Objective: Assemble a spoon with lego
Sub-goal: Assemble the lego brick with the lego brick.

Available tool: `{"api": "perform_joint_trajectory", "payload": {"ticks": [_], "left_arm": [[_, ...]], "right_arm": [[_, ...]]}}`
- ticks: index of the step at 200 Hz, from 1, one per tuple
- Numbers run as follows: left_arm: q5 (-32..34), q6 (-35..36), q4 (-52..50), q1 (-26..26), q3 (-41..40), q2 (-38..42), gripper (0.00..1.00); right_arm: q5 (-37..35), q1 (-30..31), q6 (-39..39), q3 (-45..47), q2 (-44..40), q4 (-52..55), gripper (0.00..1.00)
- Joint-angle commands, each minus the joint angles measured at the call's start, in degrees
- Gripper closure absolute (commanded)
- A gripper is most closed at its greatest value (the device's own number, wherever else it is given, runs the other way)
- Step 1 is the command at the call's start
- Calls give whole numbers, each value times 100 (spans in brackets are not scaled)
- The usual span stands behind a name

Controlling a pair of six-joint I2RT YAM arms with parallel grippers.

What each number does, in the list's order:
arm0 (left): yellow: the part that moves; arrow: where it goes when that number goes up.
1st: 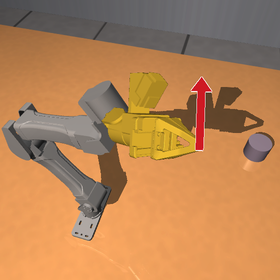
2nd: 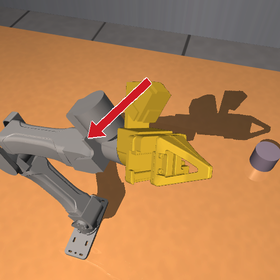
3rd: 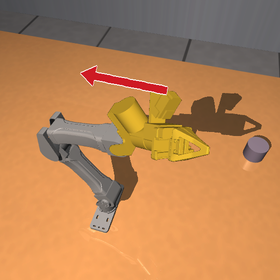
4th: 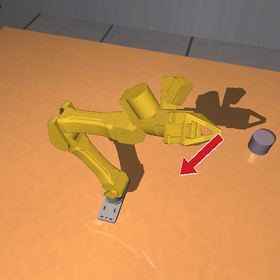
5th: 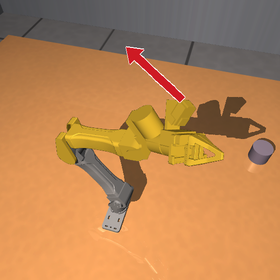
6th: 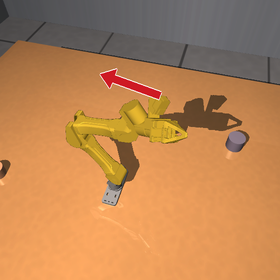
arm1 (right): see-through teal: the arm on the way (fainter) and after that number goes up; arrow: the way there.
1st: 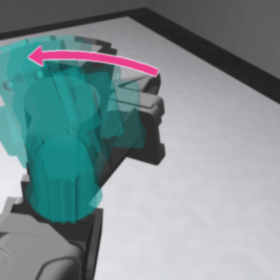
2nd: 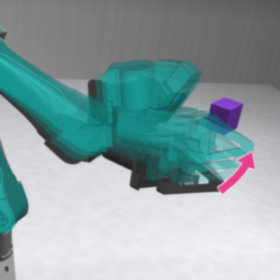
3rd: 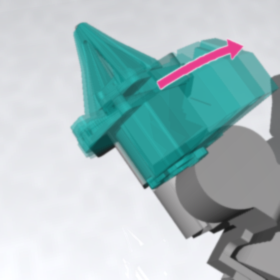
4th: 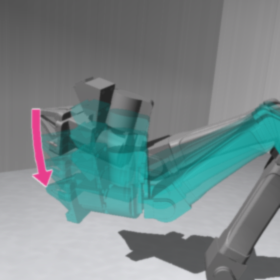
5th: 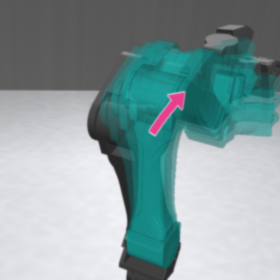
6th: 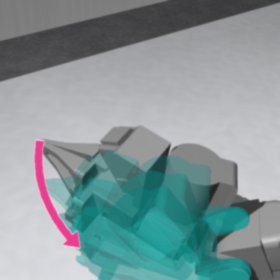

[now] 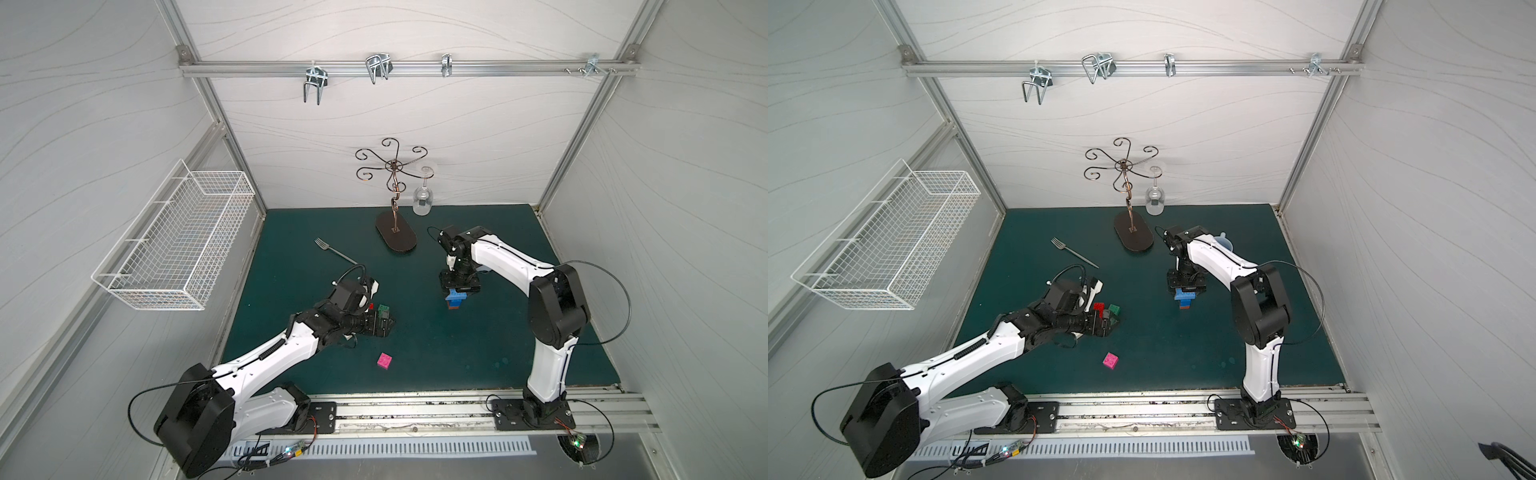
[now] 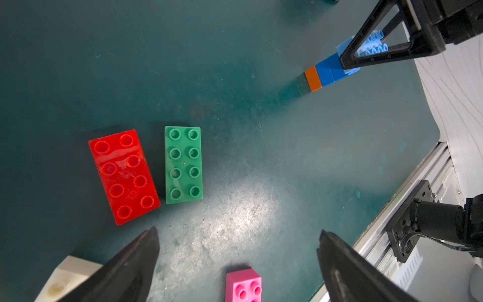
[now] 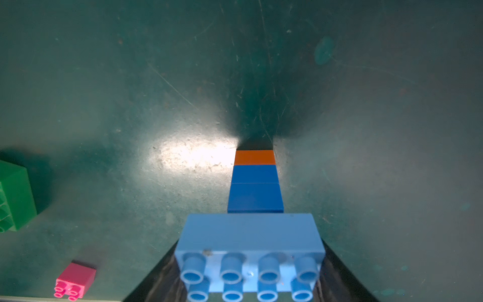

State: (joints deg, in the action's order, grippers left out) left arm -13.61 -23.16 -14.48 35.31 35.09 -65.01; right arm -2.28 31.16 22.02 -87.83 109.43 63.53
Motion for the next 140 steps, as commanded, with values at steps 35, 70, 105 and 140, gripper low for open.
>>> {"api": "perform_joint_trajectory", "payload": {"ticks": [35,70,105,140], "left_arm": [[86,-22,110,26,33,68,0],[86,-24,105,27,28,70,0],[86,-24,121,28,33,56,0],[68,-23,125,24,42,2,0]], "right_arm": [[-24,40,-32,108,-45,63,37],[-42,47,-13,213,-114,30,37],[-44,47,-11,215,-150,29,37],[-23,48,-9,265,-49,-26,37]]}}
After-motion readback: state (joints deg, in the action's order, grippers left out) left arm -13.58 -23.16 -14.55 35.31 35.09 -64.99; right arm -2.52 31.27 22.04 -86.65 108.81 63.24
